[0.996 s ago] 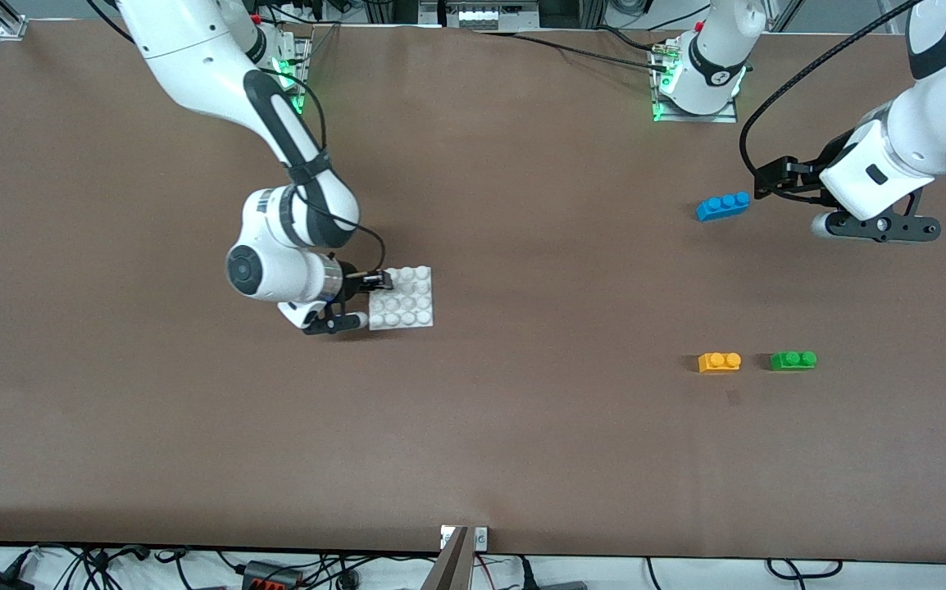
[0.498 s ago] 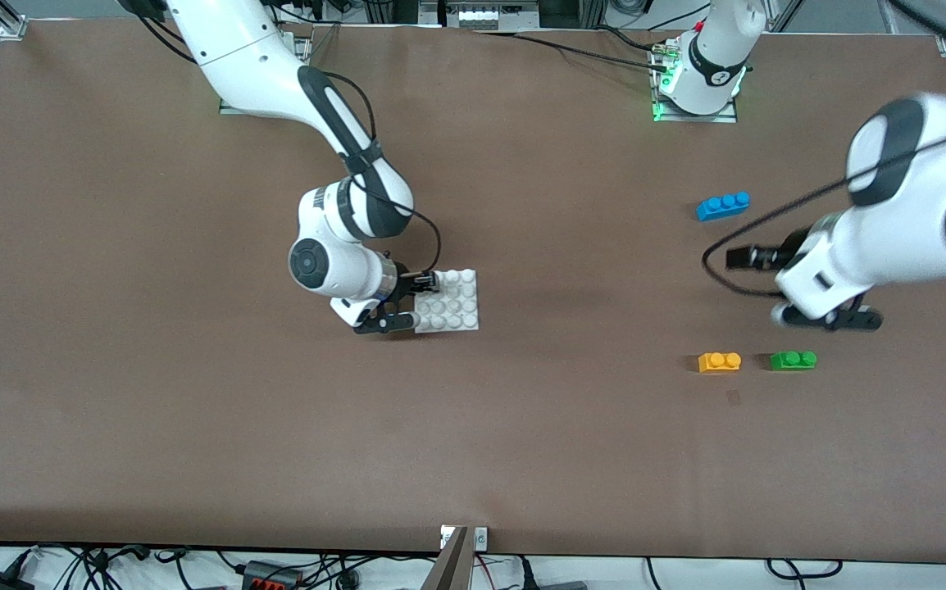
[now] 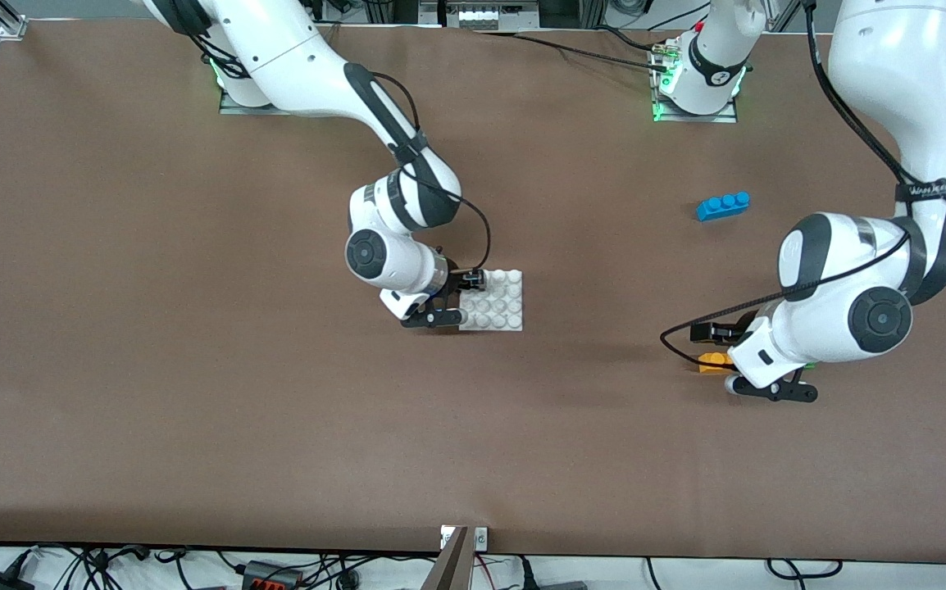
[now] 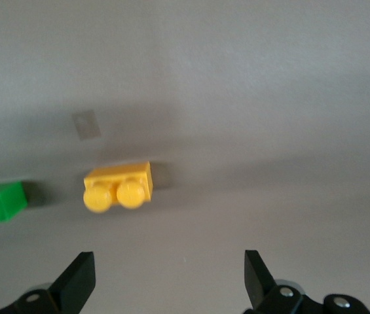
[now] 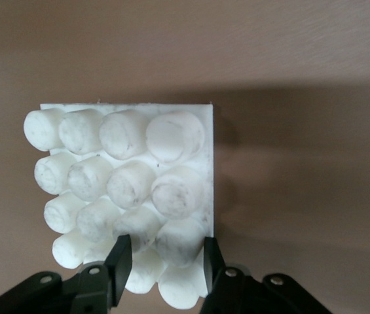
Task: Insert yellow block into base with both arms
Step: 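Slide the base plate with the right gripper while the left gripper reaches the yellow brick, then release the base plate and withdraw the right gripper while the left grasps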
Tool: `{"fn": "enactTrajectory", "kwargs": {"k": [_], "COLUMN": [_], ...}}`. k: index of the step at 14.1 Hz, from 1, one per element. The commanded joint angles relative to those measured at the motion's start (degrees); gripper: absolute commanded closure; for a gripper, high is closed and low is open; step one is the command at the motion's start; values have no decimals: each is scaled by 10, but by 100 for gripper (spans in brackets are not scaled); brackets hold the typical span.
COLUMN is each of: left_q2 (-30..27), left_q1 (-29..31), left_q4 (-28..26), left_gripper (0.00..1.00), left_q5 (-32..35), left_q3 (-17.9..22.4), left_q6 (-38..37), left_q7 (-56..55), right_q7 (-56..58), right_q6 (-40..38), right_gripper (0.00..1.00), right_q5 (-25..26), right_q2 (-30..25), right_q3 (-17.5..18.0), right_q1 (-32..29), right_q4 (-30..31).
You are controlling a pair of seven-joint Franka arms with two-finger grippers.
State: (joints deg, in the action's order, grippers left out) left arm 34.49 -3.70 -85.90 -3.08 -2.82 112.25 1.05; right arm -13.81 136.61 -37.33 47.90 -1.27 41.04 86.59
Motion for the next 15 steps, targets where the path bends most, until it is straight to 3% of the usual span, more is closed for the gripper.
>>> {"fn": "enactTrajectory", "kwargs": {"k": [1,3,6,9,15], "left_q2": [23,30,24,14,18], "left_q1": [17,19,20,20,16], "left_q4": [13,-1,-26,-80,-85], "left_gripper": [0,0,0,0,0], "left_q5": [5,5,0,0,0], "left_q3": [2,2,5,15,22], "left_q6": [27,46,63,129,145], "left_q7": [77,93,87,86,82], "right_q7": [-9,-6,-4,0,13], "right_q6": [26,25,3,-112,-336], "right_gripper": [38,0,0,0,0], "right_q5": [-10,-4,-1,15,214], "right_q2": [68,58,5,-46,-150], "right_q3": [1,0,-6,-72,-168], "right_q1": [17,19,19,21,15], "right_q4": [-28,-32,-17,-15,-15]}}
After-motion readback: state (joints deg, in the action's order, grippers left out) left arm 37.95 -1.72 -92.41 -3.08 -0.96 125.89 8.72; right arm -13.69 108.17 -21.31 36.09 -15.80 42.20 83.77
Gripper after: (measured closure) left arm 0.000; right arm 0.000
